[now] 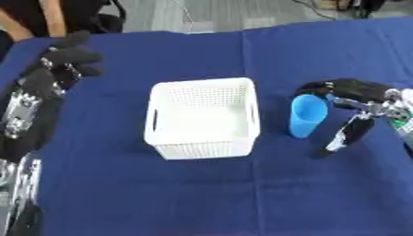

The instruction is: Pick up objects on the table and place them in the box.

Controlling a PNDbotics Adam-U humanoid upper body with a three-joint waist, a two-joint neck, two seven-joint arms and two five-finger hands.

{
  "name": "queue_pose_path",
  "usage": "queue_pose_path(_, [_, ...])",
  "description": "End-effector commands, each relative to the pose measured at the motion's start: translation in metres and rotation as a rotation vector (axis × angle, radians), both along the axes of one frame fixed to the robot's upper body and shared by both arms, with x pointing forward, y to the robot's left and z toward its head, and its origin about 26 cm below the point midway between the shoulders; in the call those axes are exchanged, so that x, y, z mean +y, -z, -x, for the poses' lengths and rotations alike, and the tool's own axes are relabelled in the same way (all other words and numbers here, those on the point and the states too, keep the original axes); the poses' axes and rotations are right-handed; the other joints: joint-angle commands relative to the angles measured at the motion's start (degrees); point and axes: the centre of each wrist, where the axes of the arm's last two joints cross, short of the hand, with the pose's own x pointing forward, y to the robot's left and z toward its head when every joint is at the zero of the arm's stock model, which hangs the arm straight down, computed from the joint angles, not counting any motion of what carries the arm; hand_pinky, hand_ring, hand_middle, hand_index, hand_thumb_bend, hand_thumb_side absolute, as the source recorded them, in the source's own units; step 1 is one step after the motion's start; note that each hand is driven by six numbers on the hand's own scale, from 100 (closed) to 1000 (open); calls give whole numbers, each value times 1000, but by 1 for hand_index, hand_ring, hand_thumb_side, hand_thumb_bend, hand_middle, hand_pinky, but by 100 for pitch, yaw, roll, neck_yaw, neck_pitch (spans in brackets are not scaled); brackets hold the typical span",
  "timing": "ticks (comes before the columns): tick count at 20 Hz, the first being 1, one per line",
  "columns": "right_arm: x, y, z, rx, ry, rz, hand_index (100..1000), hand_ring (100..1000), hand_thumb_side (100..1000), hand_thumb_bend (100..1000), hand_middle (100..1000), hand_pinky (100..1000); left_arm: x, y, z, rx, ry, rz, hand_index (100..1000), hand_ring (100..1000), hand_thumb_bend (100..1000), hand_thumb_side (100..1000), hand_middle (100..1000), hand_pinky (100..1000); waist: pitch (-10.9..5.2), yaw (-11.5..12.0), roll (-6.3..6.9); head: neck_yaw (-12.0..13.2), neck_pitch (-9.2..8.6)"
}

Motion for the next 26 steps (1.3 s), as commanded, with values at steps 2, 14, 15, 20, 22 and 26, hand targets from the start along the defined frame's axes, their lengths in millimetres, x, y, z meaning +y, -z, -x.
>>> queue_pose_path(2, [-4, -5, -1, -18, 7, 7, 985, 859, 483, 901, 939, 783, 1, -9, 1, -27, 10, -22, 848, 819, 860, 947, 946, 777, -62, 7, -14, -32, -71])
queue_pose_path(14, [-5, -2, -1, 2, 12, -29, 996, 854, 446, 967, 944, 766, 1, -7, 1, -22, 10, -22, 847, 820, 859, 950, 947, 777, -68, 5, -15, -24, -80])
queue_pose_path(15, [-5, -2, -1, 9, 13, -41, 997, 854, 442, 977, 945, 764, 1, -7, 1, -21, 10, -22, 847, 820, 858, 950, 947, 777, -68, 4, -15, -22, -80])
queue_pose_path(20, [-4, 5, -1, 74, 26, -134, 1000, 848, 408, 1000, 963, 738, 1, -7, 1, -20, 9, -22, 846, 820, 857, 951, 947, 778, -67, 0, -5, -25, -88])
queue_pose_path(22, [-3, 7, -1, 98, 30, -162, 1000, 848, 408, 1000, 964, 735, 1, -7, 1, -20, 9, -21, 846, 819, 857, 951, 947, 777, -67, -1, -2, -34, -92])
queue_pose_path(26, [0, 9, -2, 129, 33, -195, 1000, 846, 406, 1000, 968, 729, 1, -7, 1, -20, 10, -21, 846, 819, 857, 951, 948, 778, -66, 0, 1, -42, -91])
